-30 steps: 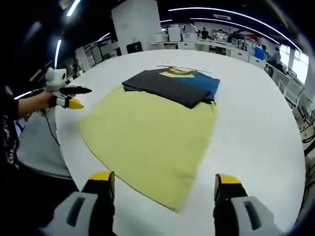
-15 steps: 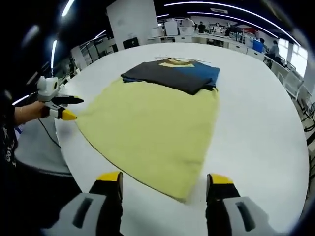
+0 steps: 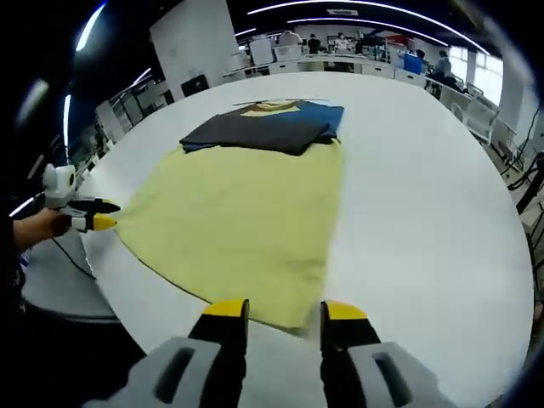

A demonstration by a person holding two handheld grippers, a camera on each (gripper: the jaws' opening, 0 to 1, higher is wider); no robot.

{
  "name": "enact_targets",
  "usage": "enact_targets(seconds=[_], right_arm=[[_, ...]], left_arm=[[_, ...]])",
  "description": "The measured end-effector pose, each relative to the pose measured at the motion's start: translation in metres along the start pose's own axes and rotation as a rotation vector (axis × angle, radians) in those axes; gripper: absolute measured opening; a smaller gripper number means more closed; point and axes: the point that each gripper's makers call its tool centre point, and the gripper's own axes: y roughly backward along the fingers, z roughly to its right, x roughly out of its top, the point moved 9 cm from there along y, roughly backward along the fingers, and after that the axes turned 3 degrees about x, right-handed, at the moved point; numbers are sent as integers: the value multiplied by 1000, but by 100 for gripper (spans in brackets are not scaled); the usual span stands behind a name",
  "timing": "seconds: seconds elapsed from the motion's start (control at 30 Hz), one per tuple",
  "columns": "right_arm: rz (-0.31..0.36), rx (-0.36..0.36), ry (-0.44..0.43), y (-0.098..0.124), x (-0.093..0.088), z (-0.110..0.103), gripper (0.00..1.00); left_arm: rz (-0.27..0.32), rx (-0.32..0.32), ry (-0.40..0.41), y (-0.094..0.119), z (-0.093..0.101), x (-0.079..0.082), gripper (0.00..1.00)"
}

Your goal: Fold the garment on the visible template until the final outline fits inside the template.

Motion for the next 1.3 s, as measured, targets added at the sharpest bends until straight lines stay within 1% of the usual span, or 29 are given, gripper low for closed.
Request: enact_targets(seconds=[0.13,0.23,0.3,0.33,0.43,0.5,0.53,0.6,0.77,0.87,1.07,1.17,1.3], right_arm=[[1,-19,-10,-1,-2,1,22],[13,-30,-26,-3,-4,0,19],[18,-36,-28,-4,-3,0,17],[19,-38,-28,-4,-3,0,16],[19,-47,-12,-5,-5,-1,7],[17,-54,-4,-4,-5,-1,4],[20,-51,-5,-4,-6,-1,2],[24,-52,-10,-3,-6,0,0],[51,-41,-2,0,-9,0,0],[49,-36,7,1,-11,-3,0],[39,-19,5,7,-18,-10,0],[39,-16,5,10,-23,-14,0],[33,-12,-5,12,-32,-19,0]], left_arm=[[-14,7,43,2,2,-3,24],[-17,6,63,3,5,-4,19],[-26,10,62,1,7,-4,15],[-33,20,66,1,6,-5,12],[-46,14,73,1,9,-5,5],[-52,21,62,2,10,-5,2],[-55,29,52,2,9,-4,1],[-57,30,56,2,9,-4,1],[-70,32,31,4,8,-5,0],[-83,27,42,7,6,-6,0],[-88,24,76,20,6,-11,0],[-96,16,61,24,8,-15,0],[-130,14,23,29,13,-23,0]])
